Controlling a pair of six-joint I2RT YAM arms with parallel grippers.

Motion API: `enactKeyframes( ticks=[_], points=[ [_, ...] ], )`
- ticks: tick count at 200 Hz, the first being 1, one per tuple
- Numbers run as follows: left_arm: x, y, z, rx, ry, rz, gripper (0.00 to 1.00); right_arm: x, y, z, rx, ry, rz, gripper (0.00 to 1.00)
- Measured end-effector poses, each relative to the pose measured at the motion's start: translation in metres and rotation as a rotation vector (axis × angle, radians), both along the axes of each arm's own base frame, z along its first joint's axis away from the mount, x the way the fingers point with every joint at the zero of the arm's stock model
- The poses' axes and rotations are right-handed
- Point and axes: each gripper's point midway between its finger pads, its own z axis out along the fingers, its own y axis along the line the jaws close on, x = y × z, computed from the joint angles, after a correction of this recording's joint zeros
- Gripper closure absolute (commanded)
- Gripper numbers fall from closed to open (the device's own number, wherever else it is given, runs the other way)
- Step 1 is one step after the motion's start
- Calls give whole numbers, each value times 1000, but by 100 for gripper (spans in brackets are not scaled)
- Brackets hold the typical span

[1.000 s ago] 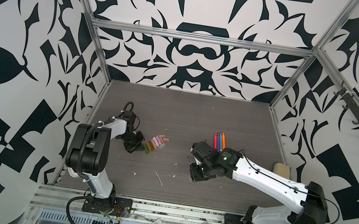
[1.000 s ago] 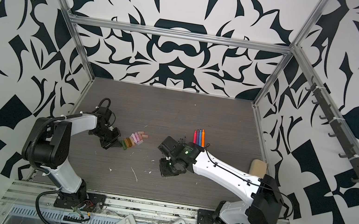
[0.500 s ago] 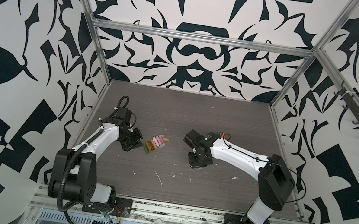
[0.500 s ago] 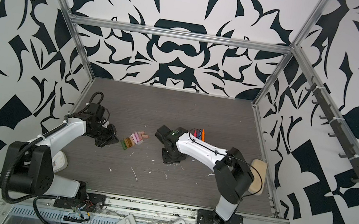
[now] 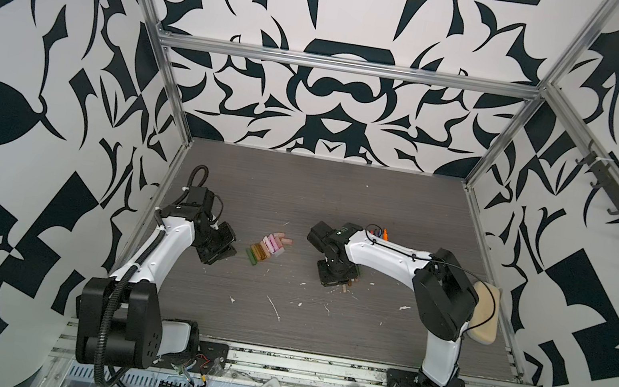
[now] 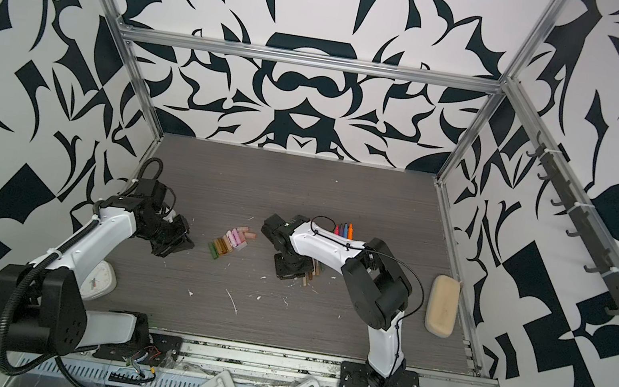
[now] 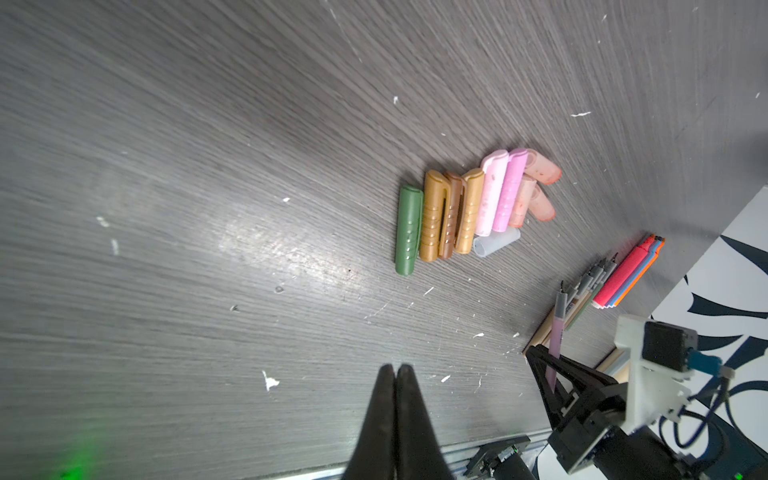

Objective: Open the pen caps
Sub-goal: 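Lay the uncapped pink pen beside the uncapped pens and open the right gripper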

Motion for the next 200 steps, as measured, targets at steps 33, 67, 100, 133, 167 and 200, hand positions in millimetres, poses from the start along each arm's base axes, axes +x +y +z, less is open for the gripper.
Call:
enactKeyframes(
  ticks=[33, 67, 100, 133, 167, 200],
  points=[
    [0, 0, 0, -2, 1, 2, 95, 0, 0, 0, -3, -2, 6, 71],
    [0, 0, 0, -6, 1, 1, 95, 0, 0, 2, 2, -5, 7, 73],
    [0, -1, 1, -10, 1, 0, 95, 2, 6, 19, 59, -31, 19, 84],
    [0, -3, 1, -20, 1, -2, 95, 3, 27, 37, 189, -42, 36, 85],
    [0, -3, 2, -24, 1, -2, 95, 0, 30, 24, 185, -7, 35, 85],
    [0, -3, 2, -24, 1, -2, 95, 1, 25, 7, 148, 25, 21, 87]
  ],
)
